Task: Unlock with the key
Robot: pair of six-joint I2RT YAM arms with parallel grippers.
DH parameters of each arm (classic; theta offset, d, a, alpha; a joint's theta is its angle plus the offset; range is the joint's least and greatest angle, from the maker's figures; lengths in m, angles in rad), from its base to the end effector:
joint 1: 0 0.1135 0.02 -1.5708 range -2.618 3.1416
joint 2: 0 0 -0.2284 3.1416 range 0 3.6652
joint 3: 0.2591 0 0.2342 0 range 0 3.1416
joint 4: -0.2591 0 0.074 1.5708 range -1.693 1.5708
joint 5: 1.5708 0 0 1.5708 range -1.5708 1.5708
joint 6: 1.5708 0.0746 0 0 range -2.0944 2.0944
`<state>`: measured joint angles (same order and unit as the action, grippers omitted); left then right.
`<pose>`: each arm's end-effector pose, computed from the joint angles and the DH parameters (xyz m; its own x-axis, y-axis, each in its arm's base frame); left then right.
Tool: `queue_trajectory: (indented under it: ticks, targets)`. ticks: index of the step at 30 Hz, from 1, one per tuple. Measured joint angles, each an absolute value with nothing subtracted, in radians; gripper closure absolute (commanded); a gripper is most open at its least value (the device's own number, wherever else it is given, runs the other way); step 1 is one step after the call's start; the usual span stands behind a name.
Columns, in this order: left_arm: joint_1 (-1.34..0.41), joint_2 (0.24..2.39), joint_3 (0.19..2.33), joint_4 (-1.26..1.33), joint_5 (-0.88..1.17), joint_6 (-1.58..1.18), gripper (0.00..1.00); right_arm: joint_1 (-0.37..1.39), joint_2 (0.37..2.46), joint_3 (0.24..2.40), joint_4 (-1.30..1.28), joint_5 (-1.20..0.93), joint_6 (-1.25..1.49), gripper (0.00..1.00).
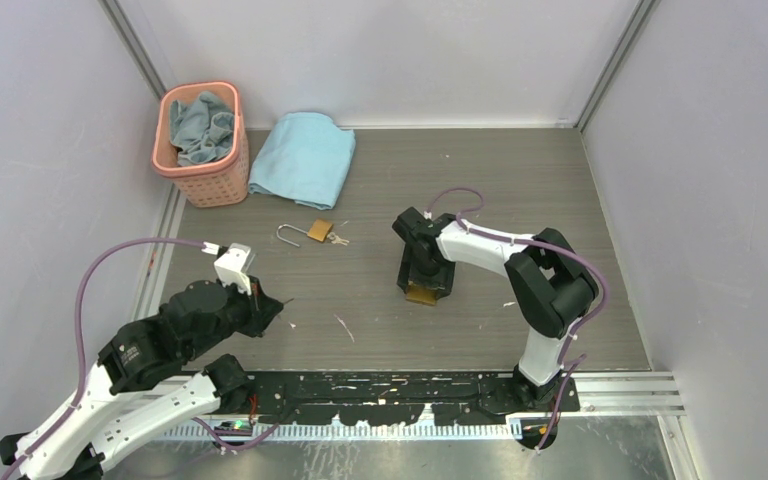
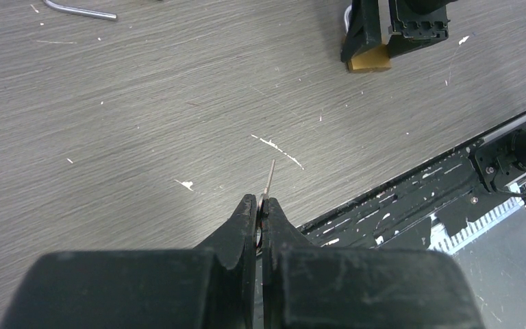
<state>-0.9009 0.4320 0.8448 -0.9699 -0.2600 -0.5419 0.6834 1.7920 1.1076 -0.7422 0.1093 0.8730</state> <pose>0.0895 -0.0821 0.2777 -0.6021 -0.0426 -0.7973 0.3636 0.8744 -0.3213 0.2414 0.1861 0.0931 -0.9647 0.1967 -0.1751 0.1925 0.9804 0.0407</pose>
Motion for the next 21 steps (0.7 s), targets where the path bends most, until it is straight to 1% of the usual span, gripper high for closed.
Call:
queue_trajectory:
  ticks: [2, 4, 6, 14, 18, 21]
  targets:
    - [-0.901, 0.430, 0.845, -0.970, -0.262, -0.542, 1.00, 0.681, 1.794, 1.107, -0.743, 0.105, 0.869, 0.39]
    - [-0.901, 0.429, 0.845, -0.970, -0.262, -0.542, 1.00, 0.680, 1.794, 1.107, -0.743, 0.102, 0.866, 0.50]
    - [-0.901, 0.429, 0.845, -0.970, -0.262, -0.542, 1.00, 0.678, 1.794, 1.107, -0.743, 0.100, 0.866, 0.58]
    - [-0.901, 0.431, 0.844, -0.970, -0.263, -0.542, 1.00, 0.676, 1.767, 1.091, -0.725, 0.095, 0.866, 0.89]
    - [-0.901, 0.437, 0.844, -0.970, -0.266, -0.542, 1.00, 0.675, 1.748, 1.072, -0.706, 0.094, 0.866, 0.98]
    - [-0.901, 0.446, 0.845, -0.970, -0.270, -0.542, 1.00, 0.675, 1.733, 1.057, -0.690, 0.094, 0.866, 0.99]
